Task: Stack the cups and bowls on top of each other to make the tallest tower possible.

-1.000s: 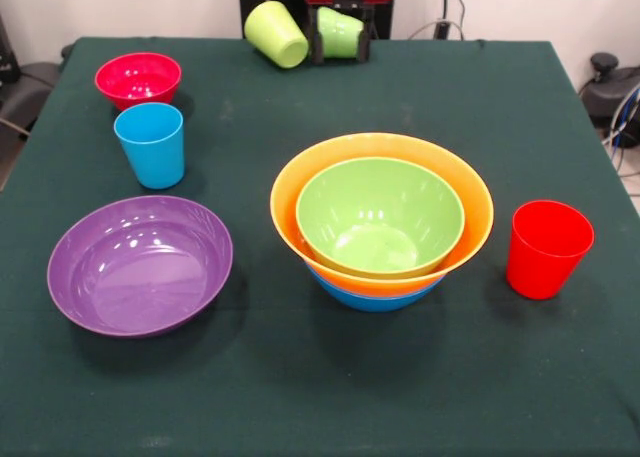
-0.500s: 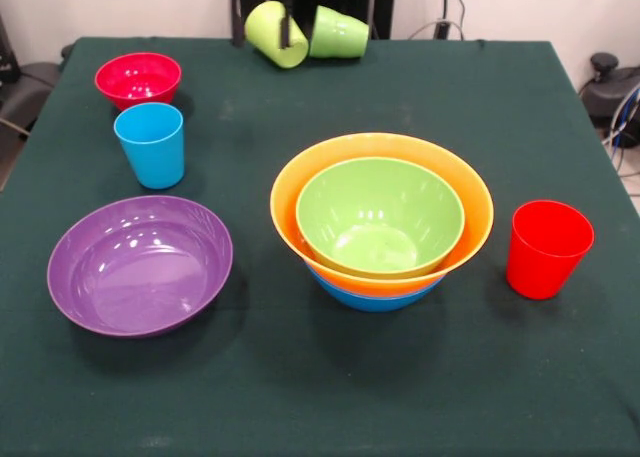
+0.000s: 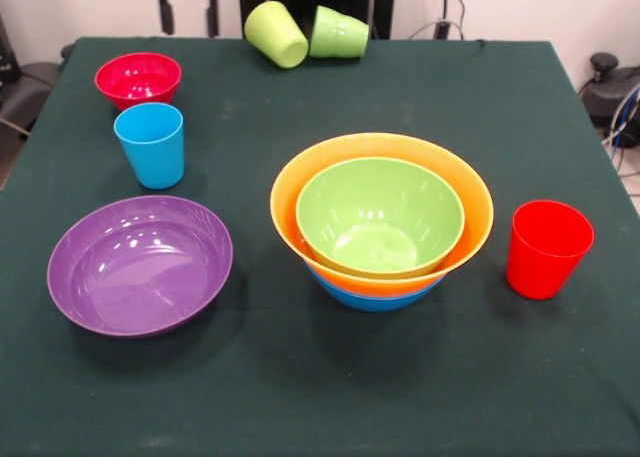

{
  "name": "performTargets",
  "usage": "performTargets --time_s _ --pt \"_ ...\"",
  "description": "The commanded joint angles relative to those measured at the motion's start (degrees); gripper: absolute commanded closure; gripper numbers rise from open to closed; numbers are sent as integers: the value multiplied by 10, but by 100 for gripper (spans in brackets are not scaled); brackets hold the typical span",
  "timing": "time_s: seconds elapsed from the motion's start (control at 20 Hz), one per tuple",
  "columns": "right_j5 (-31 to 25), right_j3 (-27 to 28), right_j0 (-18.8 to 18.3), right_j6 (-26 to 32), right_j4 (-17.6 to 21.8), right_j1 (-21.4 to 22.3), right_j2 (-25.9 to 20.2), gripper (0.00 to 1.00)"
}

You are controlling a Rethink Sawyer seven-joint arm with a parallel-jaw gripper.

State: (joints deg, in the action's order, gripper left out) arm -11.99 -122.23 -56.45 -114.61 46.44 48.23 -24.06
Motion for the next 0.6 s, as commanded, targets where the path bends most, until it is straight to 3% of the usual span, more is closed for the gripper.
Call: performTargets --time_s 0.05,0.35,0.6 --pt "-141 63 -68 291 53 -78 -146 0" --pt "-162 93 -80 336 72 -135 -183 0" --pt "-163 113 -76 335 71 -171 -182 0"
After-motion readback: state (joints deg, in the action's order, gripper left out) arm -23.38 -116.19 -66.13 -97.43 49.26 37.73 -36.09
